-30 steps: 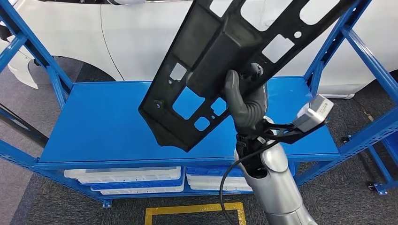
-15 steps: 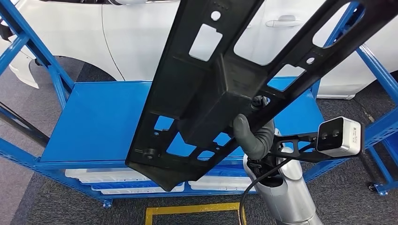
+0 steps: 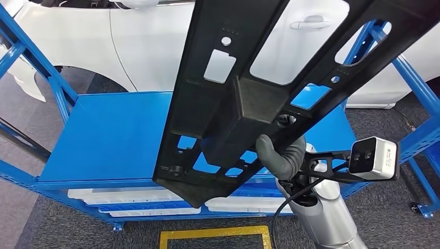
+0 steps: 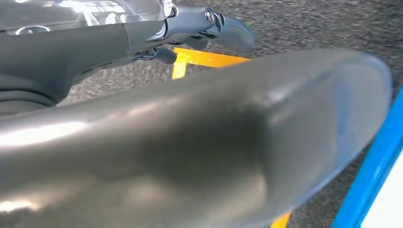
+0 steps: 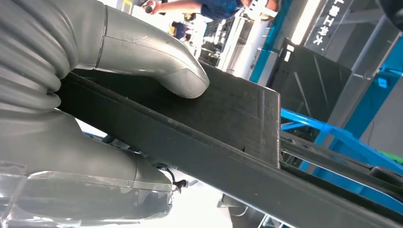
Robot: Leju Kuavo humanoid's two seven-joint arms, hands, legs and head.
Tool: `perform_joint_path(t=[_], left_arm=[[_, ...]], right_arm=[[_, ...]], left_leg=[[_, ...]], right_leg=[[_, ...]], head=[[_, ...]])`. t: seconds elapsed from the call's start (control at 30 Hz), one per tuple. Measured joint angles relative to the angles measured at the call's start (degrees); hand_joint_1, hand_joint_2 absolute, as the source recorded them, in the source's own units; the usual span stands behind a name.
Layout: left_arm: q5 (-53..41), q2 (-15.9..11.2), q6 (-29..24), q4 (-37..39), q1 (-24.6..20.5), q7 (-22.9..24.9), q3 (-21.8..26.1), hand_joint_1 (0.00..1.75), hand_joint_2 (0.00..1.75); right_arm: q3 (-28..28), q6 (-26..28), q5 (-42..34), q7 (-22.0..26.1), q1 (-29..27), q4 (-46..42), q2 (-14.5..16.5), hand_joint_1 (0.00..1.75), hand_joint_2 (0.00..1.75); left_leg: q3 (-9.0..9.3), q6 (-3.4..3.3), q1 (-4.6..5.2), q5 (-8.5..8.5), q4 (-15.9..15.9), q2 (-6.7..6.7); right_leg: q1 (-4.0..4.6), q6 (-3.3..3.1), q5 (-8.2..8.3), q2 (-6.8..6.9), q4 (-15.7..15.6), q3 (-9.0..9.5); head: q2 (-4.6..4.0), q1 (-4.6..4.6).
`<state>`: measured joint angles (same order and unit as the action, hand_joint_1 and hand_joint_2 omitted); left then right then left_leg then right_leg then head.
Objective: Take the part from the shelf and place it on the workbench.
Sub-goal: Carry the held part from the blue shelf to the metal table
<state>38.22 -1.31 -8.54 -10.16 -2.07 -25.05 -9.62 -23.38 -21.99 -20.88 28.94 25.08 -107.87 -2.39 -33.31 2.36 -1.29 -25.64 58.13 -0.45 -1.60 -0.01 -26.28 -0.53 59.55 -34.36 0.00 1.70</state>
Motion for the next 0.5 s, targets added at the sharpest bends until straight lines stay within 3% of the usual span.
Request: perform_joint_path(t=[0.07, 0.17, 0.2, 0.23, 0.27, 0.37, 0.4, 0.5], left_arm=[[0.13, -0.02, -0.49, 0.0, 0.01, 0.58, 0.18, 0.0, 0.0], [0.1, -0.08, -0.74, 0.0, 0.08, 1.08, 0.37, 0.0, 0.0], [0.07, -0.08, -0.77, 0.0, 0.14, 1.21, 0.4, 0.0, 0.0], [0.04, -0.08, -0.78, 0.0, 0.2, 1.34, 0.42, 0.0, 0.0], [0.01, -0.08, -0.78, 0.0, 0.23, 1.46, 0.45, 0.0, 0.0], [-0.01, -0.24, -0.82, 0.0, 0.21, 1.78, 0.63, 0.0, 0.0], [0.02, -0.3, -0.89, 0.0, 0.18, 1.85, 0.71, 0.0, 0.0], [0.15, -0.34, -1.2, 0.0, 0.13, 2.05, 0.87, 0.0, 0.0]], right_arm=[[-0.01, 0.28, 0.8, 0.09, 0.29, 0.01, -0.19, 1.75, 1.75], [-0.1, 0.43, 1.72, 0.37, 0.5, 0.24, -0.33, 1.75, 1.75], [-0.17, 0.44, 2.0, 0.47, 0.51, 0.37, -0.4, 1.75, 1.75], [-0.26, 0.43, 2.28, 0.6, 0.51, 0.49, -0.48, 1.75, 1.75], [-0.36, 0.41, 2.57, 0.75, 0.53, 0.58, -0.57, 1.75, 1.75], [-0.61, 0.25, 3.37, 1.41, 0.72, 0.69, -0.82, 1.75, 1.75], [-0.69, 0.14, 3.58, 1.67, 0.77, 0.76, -0.92, 1.75, 1.75], [-0.84, -0.27, 4.1, 2.31, 0.81, 0.93, -1.26, 1.75, 1.75]], left_leg=[[-1.18, 0.38, -0.11, -2.02, 3.0, 0.13], [-6.43, 0.54, -0.07, -7.32, 14.42, 0.21], [-7.59, 0.42, -0.03, -7.81, 16.76, 0.21], [-7.7, 0.17, 0.02, -7.14, 16.83, 0.21], [-6.67, -0.22, 0.14, -5.49, 14.54, 0.21], [-1.27, -1.75, 0.91, -0.45, 3.1, 0.24], [-0.47, -2.0, 1.16, 0.1, 1.18, 0.27], [-0.27, -2.27, 1.25, 0.71, -0.16, 0.35]], right_leg=[[-0.07, -0.65, 0.1, 0.12, -0.11, 0.03], [0.29, -1.09, 0.04, 0.28, -0.1, 0.0], [0.47, -1.17, 0.01, 0.3, -0.09, 0.02], [0.64, -1.22, -0.01, 0.29, -0.08, 0.07], [0.81, -1.24, -0.03, 0.27, -0.08, 0.17], [1.19, -1.13, 0.01, 0.24, -0.11, 0.34], [1.2, -0.96, 0.08, 0.25, -0.14, 0.28], [1.07, -0.01, 0.3, 0.36, -0.47, 0.27]], head=[[0.0, 0.02], [0.0, 0.03], [0.0, 0.03], [0.0, 0.03], [0.0, 0.03], [0.0, 0.0], [0.0, -0.01], [0.0, -0.02]])
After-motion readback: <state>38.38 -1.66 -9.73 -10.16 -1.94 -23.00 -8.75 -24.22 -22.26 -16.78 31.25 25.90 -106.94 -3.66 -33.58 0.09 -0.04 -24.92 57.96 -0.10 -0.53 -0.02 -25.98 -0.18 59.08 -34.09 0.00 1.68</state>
